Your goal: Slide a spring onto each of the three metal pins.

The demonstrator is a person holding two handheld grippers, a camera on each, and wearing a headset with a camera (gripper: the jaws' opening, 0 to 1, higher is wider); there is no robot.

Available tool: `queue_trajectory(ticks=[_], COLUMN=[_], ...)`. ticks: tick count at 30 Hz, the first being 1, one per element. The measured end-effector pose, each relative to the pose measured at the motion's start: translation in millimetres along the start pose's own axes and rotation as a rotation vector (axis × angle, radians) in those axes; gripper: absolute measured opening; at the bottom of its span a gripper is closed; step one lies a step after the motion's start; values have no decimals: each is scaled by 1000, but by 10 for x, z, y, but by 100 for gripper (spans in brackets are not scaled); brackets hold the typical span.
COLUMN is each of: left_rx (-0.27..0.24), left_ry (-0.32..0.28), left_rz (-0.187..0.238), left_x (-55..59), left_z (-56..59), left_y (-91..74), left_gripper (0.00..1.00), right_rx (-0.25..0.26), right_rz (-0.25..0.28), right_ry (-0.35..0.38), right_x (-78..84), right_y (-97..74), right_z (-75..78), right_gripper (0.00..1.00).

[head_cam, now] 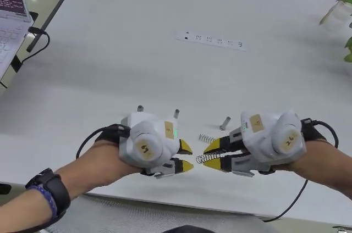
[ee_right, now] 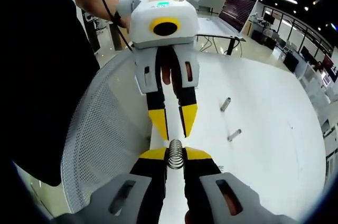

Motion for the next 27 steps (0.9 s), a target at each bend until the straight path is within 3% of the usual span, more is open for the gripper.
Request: queue_trajectory(ticks=[12, 27], left_rx=[-95, -257], left_ry=[-109, -255], left_rz=[20, 44], left_x=[162, 425], left_z=[-99, -200], left_y=[-210, -597], left_gripper=[13, 25], right_rx=[35, 71], right_rz=[-26, -72], right_ry=[26, 48], right_x=[99, 205], right_y=[-26, -58], right_z=[39, 142], right_gripper=[9, 9])
Point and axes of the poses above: the centre of the closed fingertips' face, and the gripper's own axes: y roughly forward along the fingers, z roughly to its right, x roughly out of its underside, the point moved 10 cm from there along -y, roughly backward along the fingers, and after that the axes turned 4 degrees about y, right-handed, at the moved point
